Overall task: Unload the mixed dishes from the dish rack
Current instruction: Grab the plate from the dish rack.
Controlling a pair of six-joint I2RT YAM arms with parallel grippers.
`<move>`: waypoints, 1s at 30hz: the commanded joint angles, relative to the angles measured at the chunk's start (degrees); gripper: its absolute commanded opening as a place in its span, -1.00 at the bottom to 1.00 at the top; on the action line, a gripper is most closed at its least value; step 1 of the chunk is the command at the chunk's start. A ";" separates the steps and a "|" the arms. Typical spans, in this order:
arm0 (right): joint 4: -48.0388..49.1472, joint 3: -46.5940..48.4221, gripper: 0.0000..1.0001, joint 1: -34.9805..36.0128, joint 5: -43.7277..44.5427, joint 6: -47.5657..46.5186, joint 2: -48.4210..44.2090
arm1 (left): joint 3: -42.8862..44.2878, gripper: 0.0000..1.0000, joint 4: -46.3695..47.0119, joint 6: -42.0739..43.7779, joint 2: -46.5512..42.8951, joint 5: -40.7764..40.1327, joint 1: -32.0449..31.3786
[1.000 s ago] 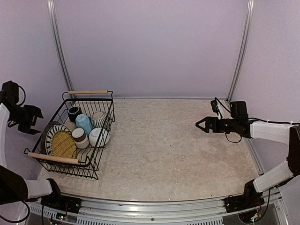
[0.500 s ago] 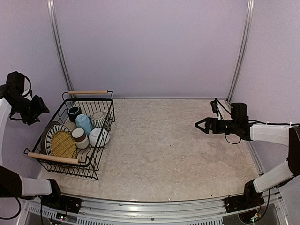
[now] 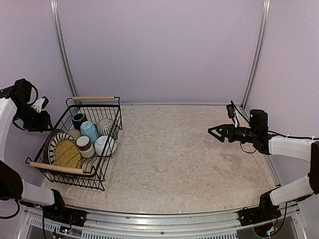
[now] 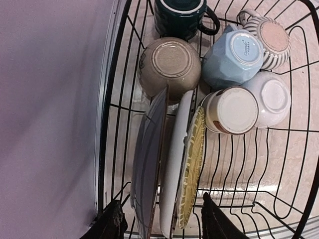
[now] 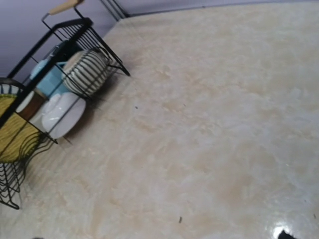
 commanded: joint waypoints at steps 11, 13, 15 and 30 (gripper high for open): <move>3.28 -2.03 0.99 0.67 -1.99 0.99 -3.75 | -2.16 -0.17 1.37 9.89 2.44 1.35 3.10; 3.67 -2.17 0.99 0.71 -2.10 1.13 -3.47 | -3.77 -0.21 1.94 10.20 2.42 2.39 3.23; 3.92 -2.15 1.00 0.73 -2.08 1.15 -3.08 | -5.82 -0.31 2.92 10.24 2.67 2.11 3.10; 3.53 -2.31 1.00 0.74 -1.84 0.94 -2.71 | -11.88 -0.63 10.99 9.88 3.46 -1.86 2.41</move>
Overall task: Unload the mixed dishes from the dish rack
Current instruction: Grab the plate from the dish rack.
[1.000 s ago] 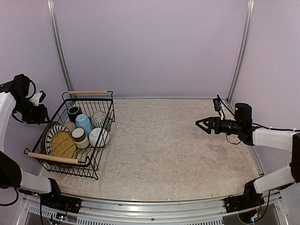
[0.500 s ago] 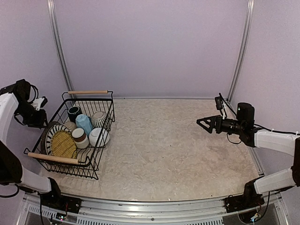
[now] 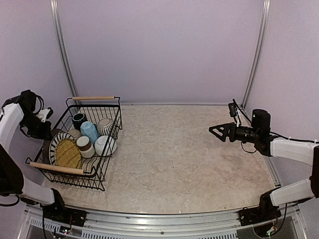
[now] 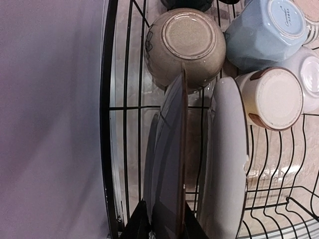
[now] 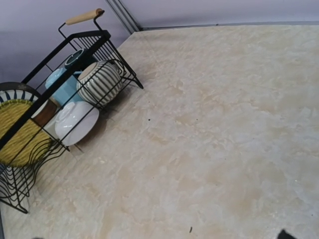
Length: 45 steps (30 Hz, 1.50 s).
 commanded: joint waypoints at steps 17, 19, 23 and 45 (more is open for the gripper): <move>1.46 -1.07 1.00 0.73 -0.88 0.56 0.76 | -2.69 -0.94 6.50 -0.61 -3.48 -8.84 -5.07; 1.46 -0.94 1.00 0.70 -0.95 0.57 0.91 | -2.19 -1.00 6.30 -0.95 -4.03 -9.67 -5.29; 1.54 -0.76 1.00 0.74 -1.18 0.73 1.25 | 0.47 -1.00 3.95 -1.50 -4.81 -10.36 -5.43; -1.93 1.98 1.00 0.80 -0.67 -0.16 4.84 | 17.09 -1.00 -2.84 -14.41 -8.81 -37.50 -22.66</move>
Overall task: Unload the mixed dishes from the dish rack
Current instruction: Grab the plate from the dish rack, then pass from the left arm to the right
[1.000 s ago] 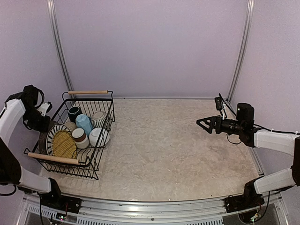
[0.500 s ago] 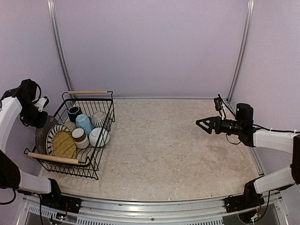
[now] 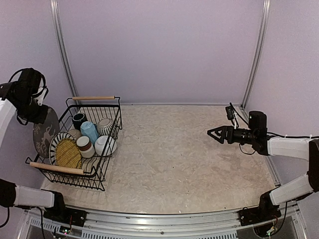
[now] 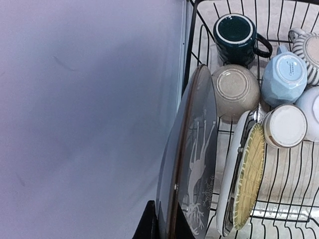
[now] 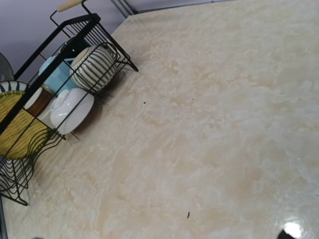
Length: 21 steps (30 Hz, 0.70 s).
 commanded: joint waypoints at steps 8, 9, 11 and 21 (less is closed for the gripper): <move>-4.84 3.76 1.00 2.25 2.45 -1.65 2.22 | 1.85 -1.00 13.78 -3.07 -5.21 -11.13 -5.24; -5.40 4.15 1.00 2.55 2.81 -1.83 2.29 | 2.64 -1.00 14.57 -3.42 -5.23 -11.08 -5.46; -6.11 4.80 1.00 3.10 3.57 -2.09 2.42 | 4.53 -1.00 15.49 -4.30 -5.26 -9.65 -5.90; -7.68 9.57 1.00 8.16 7.72 -1.39 5.92 | 12.17 -1.00 17.78 -12.13 -2.72 -1.02 -7.34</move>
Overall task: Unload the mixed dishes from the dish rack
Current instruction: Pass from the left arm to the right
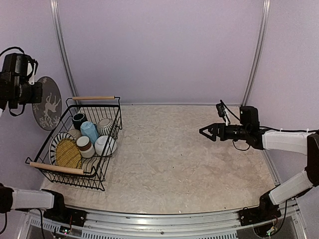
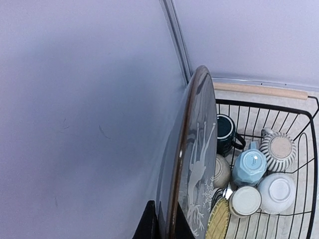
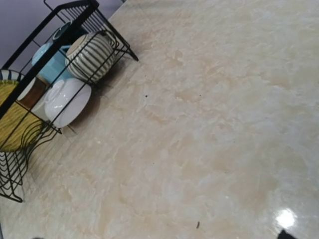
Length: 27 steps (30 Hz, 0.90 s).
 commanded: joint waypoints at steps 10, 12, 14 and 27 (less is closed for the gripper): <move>-0.64 11.45 1.00 7.94 4.33 6.34 9.75 | -0.21 -1.00 20.05 -25.30 1.60 22.41 -0.57; 1.36 12.71 0.99 9.30 4.08 8.75 11.34 | -2.50 -1.00 24.59 -28.43 1.13 27.20 -0.55; 3.54 13.90 1.00 10.45 2.89 11.35 13.07 | -5.23 -1.00 28.96 -31.93 0.84 32.21 -0.55; 27.61 19.25 0.99 12.28 -4.86 36.40 21.39 | -25.13 -1.00 65.50 -48.36 9.37 50.24 -8.60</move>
